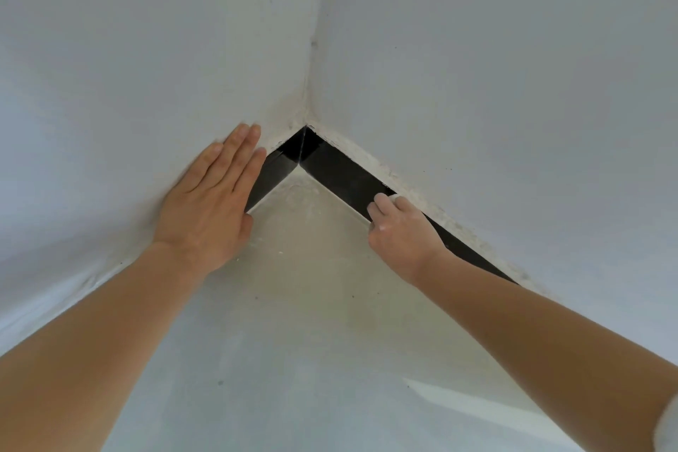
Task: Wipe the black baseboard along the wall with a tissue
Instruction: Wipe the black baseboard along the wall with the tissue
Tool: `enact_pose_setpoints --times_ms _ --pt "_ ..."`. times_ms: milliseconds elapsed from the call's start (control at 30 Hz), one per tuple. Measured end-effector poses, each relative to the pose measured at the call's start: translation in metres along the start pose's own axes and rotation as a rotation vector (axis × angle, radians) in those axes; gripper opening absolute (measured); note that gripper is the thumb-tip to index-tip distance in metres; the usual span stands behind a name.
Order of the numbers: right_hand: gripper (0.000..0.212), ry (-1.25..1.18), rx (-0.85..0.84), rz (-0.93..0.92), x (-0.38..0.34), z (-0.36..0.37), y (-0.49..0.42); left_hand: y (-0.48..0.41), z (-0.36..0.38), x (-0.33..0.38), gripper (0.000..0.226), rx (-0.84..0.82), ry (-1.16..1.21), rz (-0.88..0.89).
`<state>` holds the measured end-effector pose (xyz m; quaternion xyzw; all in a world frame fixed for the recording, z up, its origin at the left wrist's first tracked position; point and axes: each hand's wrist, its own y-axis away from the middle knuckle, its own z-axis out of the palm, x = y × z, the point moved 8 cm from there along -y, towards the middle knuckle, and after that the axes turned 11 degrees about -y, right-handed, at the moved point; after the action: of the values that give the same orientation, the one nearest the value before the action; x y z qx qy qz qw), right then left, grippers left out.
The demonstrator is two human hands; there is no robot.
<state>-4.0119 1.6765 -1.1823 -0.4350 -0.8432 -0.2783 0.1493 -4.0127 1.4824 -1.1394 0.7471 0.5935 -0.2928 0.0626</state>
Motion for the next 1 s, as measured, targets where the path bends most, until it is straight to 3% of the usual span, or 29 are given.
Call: enact_pose_setpoints --times_ms 100,200,267,467,633,900,967,1000 --pt "0.015 -0.113 -0.186 -0.007 -0.011 0.014 0.026 0.001 -0.002 0.0 0.07 -0.022 0.045 0.011" --pt "0.024 -0.212 -0.31 0.027 -0.017 0.027 0.03 0.002 -0.004 0.003 0.075 -0.092 0.058 0.008" --pt "0.016 -0.164 -0.227 -0.049 -0.033 0.013 0.021 0.002 -0.004 0.006 0.077 -0.115 0.042 0.004" --pt "0.026 -0.01 0.012 -0.086 -0.03 -0.02 -0.016 0.001 -0.002 0.008 0.076 -0.174 0.006 0.014" --pt "0.026 -0.067 -0.032 -0.059 -0.02 0.007 0.013 0.007 -0.004 0.005 0.076 -0.156 0.052 0.017" --pt "0.029 -0.255 -0.428 0.111 -0.016 0.045 0.055 0.007 -0.003 0.015 0.078 -0.198 0.029 -0.012" --pt "0.028 -0.309 -0.405 0.1 -0.02 0.034 0.053 0.007 -0.003 0.017 0.077 -0.214 0.012 -0.014" --pt "0.025 -0.29 -0.308 0.044 -0.025 0.023 0.048 0.006 -0.004 0.018 0.077 -0.223 0.014 -0.016"
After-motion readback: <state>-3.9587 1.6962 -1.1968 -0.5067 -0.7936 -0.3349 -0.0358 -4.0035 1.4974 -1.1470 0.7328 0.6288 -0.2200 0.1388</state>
